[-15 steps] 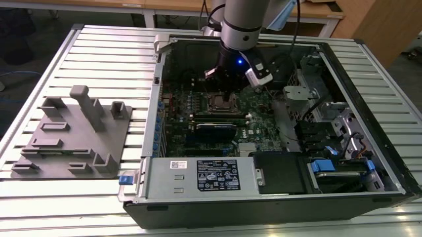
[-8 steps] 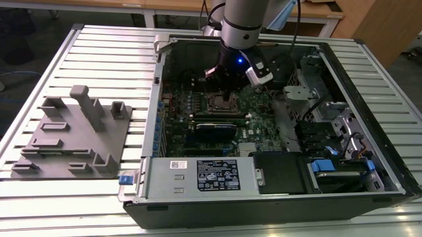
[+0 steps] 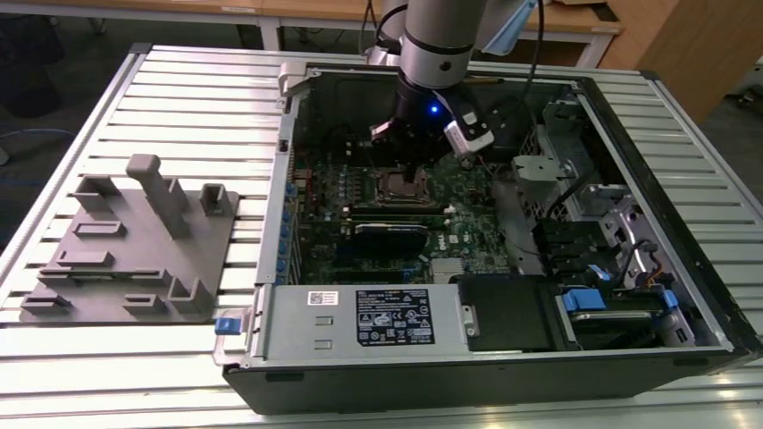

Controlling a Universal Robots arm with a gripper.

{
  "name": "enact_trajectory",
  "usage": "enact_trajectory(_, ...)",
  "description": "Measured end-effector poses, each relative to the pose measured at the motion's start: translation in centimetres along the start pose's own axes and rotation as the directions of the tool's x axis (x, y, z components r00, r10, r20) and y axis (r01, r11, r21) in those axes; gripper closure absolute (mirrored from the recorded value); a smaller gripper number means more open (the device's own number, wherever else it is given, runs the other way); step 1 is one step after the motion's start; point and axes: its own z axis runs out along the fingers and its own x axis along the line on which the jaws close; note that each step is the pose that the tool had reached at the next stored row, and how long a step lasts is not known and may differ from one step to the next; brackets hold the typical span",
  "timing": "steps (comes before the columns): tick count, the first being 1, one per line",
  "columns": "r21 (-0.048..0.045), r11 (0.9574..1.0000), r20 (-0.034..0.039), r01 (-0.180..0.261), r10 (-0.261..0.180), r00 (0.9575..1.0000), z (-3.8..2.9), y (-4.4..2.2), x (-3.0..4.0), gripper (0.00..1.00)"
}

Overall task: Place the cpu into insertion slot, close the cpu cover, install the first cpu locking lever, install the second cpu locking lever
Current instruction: 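Close the cpu cover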

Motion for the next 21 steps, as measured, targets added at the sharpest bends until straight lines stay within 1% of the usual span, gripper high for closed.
enact_trajectory(10, 0.0001, 1.0000, 0.0000, -0.007, 0.007, 1.0000, 0.01, -0.02, -0.18, 0.90)
enact_trajectory(15, -0.0007, 1.0000, 0.0001, -0.007, 0.007, 1.0000, 0.08, 0.16, -0.19, 0.90)
enact_trajectory(18, -0.0007, 1.0000, 0.0001, -0.007, 0.007, 1.0000, 0.13, 0.32, -0.13, 0.90)
enact_trajectory(21, -0.0007, 1.0000, 0.0001, -0.007, 0.007, 1.0000, 0.19, 0.41, 0.15, 0.90)
